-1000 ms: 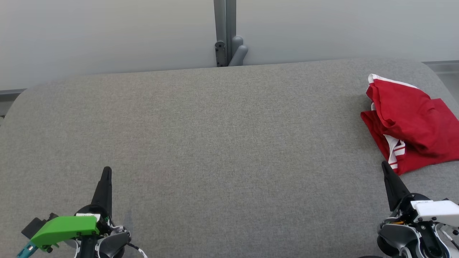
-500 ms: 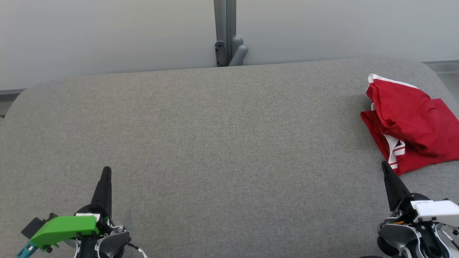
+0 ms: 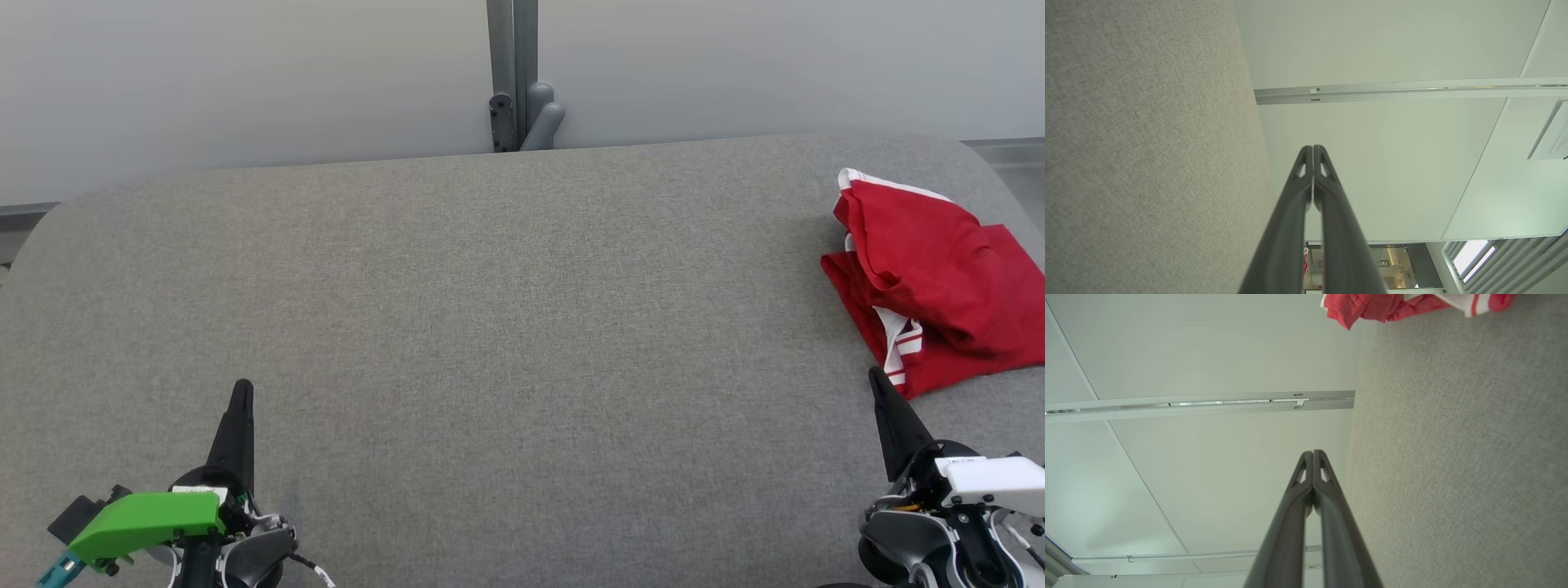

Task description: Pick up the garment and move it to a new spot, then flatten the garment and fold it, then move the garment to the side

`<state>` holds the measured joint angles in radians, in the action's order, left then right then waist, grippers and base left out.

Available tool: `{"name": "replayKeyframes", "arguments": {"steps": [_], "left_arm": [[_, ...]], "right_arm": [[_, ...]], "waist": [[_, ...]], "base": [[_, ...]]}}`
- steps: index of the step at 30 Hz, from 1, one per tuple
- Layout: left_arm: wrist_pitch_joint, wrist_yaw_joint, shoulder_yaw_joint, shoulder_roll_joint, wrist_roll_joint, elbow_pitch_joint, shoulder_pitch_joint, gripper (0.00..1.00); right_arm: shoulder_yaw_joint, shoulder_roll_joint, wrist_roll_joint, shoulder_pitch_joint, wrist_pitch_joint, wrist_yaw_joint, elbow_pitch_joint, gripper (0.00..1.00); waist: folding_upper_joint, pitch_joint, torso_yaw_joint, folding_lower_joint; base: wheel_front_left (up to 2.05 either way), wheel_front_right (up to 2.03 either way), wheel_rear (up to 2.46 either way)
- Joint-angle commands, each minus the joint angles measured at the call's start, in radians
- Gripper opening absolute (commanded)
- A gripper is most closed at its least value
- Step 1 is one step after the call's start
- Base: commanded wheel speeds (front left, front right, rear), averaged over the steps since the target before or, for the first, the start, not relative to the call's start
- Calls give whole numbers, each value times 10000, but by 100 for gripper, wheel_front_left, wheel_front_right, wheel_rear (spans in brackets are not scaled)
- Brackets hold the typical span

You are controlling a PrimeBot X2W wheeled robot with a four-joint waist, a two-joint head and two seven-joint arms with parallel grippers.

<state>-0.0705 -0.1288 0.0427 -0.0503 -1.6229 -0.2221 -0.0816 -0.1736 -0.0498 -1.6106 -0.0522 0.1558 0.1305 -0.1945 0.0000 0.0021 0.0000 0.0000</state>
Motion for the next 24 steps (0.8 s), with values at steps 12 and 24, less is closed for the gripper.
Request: {"name": "replayKeyframes", "arguments": {"steps": [12,24], "left_arm": [[-40,-35,48,-43,0,34,-110,0],[-48,-35,53,-38,8,35,-111,0]], "right_arm": [[-16,-5,-78,-96,12,4,-19,0],[-15,-5,-79,-95,11,4,-19,0]], "waist": [[0,0,0,0],[0,0,0,0]], "base": [[0,0,0],[0,0,0]]}}
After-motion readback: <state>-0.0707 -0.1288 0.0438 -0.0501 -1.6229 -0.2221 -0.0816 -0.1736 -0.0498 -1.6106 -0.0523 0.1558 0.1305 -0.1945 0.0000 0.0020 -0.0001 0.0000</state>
